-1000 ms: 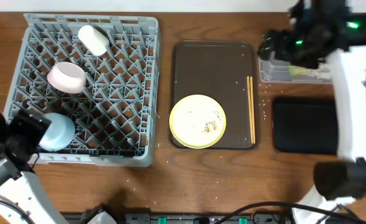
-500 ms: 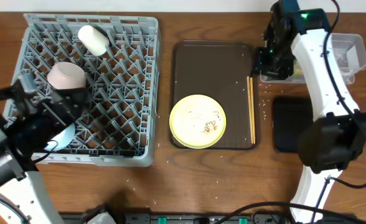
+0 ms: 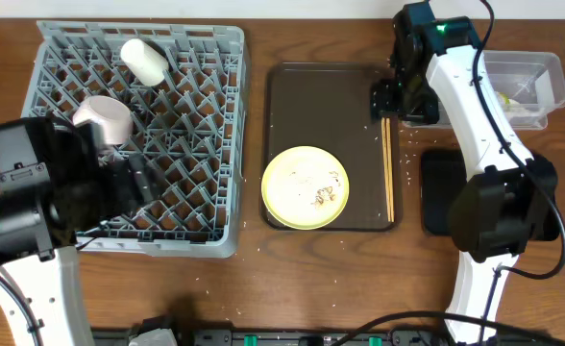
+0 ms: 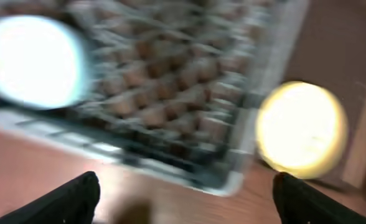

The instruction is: Sort waste into correct bins and load items into the dishwasher

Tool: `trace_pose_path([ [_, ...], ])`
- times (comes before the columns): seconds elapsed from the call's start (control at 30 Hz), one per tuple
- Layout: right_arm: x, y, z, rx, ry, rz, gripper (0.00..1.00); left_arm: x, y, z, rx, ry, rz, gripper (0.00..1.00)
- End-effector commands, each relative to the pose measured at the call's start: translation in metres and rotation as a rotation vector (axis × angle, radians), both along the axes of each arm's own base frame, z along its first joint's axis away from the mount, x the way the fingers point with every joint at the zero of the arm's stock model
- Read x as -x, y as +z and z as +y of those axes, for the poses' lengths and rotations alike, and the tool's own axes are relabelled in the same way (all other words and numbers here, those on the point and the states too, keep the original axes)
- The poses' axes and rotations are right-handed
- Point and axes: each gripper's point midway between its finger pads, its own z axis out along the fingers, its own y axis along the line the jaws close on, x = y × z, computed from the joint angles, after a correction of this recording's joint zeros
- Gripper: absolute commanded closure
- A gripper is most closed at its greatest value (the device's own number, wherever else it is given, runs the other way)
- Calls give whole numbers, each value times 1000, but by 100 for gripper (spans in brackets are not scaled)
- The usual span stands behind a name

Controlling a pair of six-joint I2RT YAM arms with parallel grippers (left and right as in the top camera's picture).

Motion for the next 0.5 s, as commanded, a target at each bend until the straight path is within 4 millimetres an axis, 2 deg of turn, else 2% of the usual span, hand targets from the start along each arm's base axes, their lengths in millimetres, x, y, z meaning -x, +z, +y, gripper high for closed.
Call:
trace_pose_path([
  [0.0, -3, -14, -4, 43, -1, 16, 41, 12, 5, 46, -234, 151, 52, 8],
  [0.07, -4, -20, -4, 43, -10, 29, 53, 12, 5, 46, -235, 151, 52, 8],
  [0.13, -3, -27, -3, 45, -13, 47, 57, 12, 5, 46, -235, 151, 52, 8],
  [0.47, -7, -72, -5, 65, -15, 123, 53, 12, 5, 46, -235, 151, 52, 7],
])
